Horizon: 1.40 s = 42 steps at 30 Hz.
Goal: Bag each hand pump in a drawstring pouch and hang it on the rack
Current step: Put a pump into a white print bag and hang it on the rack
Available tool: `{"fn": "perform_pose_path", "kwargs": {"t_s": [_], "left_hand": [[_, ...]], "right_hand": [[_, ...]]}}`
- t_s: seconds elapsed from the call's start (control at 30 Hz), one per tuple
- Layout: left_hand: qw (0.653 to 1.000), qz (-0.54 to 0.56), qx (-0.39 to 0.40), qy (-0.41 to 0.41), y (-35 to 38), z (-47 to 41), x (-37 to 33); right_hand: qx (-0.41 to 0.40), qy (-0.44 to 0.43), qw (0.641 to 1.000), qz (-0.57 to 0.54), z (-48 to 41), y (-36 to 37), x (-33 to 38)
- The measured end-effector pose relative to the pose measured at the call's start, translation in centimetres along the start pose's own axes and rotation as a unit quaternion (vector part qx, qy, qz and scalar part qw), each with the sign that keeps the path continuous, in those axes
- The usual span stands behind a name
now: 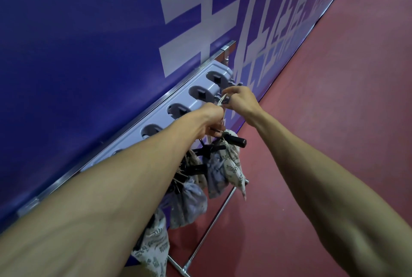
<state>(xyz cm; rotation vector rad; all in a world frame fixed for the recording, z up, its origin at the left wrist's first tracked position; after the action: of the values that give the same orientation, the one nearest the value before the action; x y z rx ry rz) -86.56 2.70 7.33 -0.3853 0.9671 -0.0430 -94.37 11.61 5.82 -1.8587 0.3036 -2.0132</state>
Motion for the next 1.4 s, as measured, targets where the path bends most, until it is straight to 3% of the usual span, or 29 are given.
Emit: {"fn": "perform_pose_path", "kwargs": {"t_s": [0.13,0.3,0.4,0.5,0.6,0.77,1.07,1.27,1.4], "left_hand": [[0.999,-0.039,0.016,0.006,-0.1,0.7,-0.3],[0.994,0.093,-0.003,0.059,-1.8,2.6,-0.2],[0.989,0.118,-0.048,0.078,-3.9,4.1,0.6],[0.986,0.12,-0.084,0.085,-6.5,6.7,1.6],[0.983,0.115,-0.12,0.083,-9.2,9.9,2.9],[0.968,0.134,-0.201,0.062,-15.1,17.3,7.1],[0.891,0.209,-0.401,0.034,-25.7,33.8,19.3],[0.845,0.235,-0.479,-0.038,-29.6,44.9,32.0],[0.807,0.283,-0.509,-0.1,-30.7,51.2,40.9]], "right_hand": [[0.042,0.051,0.998,-0.014,0.0,0.5,-1.3],[0.053,0.052,0.997,0.035,-2.1,1.4,-4.6],[0.032,0.013,0.995,0.099,2.3,-0.3,0.0],[-0.042,-0.037,0.98,0.191,5.3,-1.6,2.4],[-0.086,-0.09,0.97,0.21,8.6,-1.1,4.9],[0.046,-0.19,0.965,0.174,16.0,4.9,10.6],[0.306,-0.276,0.895,0.17,33.2,17.1,17.7],[0.461,-0.309,0.806,0.207,47.5,25.3,18.3],[0.518,-0.332,0.75,0.243,57.0,30.2,16.7]]}}
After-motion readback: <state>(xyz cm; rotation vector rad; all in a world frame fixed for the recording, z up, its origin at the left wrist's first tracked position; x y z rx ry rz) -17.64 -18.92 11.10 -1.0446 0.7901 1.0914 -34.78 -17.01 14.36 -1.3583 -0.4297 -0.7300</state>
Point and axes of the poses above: each hand's wrist, its own z-axis away from the middle knuckle, its own y-axis out of the palm, x = y × z, the point moved 4 cm from there along -z, towards the middle knuckle, and after that the axes turned 9 degrees about -x, right-handed, at the moved point
